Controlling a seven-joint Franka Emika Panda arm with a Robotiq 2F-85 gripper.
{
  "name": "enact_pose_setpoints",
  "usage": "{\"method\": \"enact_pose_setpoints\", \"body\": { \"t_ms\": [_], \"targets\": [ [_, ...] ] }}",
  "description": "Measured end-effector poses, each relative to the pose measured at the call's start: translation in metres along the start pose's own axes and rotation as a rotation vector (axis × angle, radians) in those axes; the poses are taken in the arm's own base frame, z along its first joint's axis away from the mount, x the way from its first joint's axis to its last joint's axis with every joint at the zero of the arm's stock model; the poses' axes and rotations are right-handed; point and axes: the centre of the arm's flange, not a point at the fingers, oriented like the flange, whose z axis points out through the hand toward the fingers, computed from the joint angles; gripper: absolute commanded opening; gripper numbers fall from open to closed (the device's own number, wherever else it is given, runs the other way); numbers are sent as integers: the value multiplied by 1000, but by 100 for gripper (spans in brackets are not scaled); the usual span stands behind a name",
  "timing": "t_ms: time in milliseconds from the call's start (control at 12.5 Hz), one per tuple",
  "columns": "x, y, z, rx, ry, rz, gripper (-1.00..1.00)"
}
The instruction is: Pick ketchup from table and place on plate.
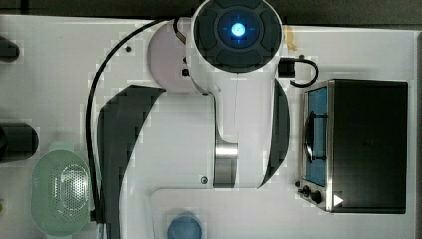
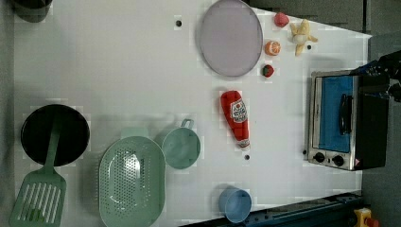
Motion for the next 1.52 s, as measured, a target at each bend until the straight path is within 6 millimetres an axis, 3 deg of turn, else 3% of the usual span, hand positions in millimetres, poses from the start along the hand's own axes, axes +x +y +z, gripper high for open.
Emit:
{"method": "enact_pose_setpoints", "body": {
  "t_ms": [240,480,640,720,960,1200,1520],
  "targets": [
    [-13,40,-22,-55,-56,54,99],
    [-12,60,-64,6,14,86,100],
    [-8,57,-74,34,47,82,100],
    [-7,54,-69,27,41,71,100],
    [1,24,-24,-14,-5,-58,100],
    [-12,-10,47,-45,-74,-271,100],
    [-35,-19,133,-49,-124,-584,100]
  ]
}}
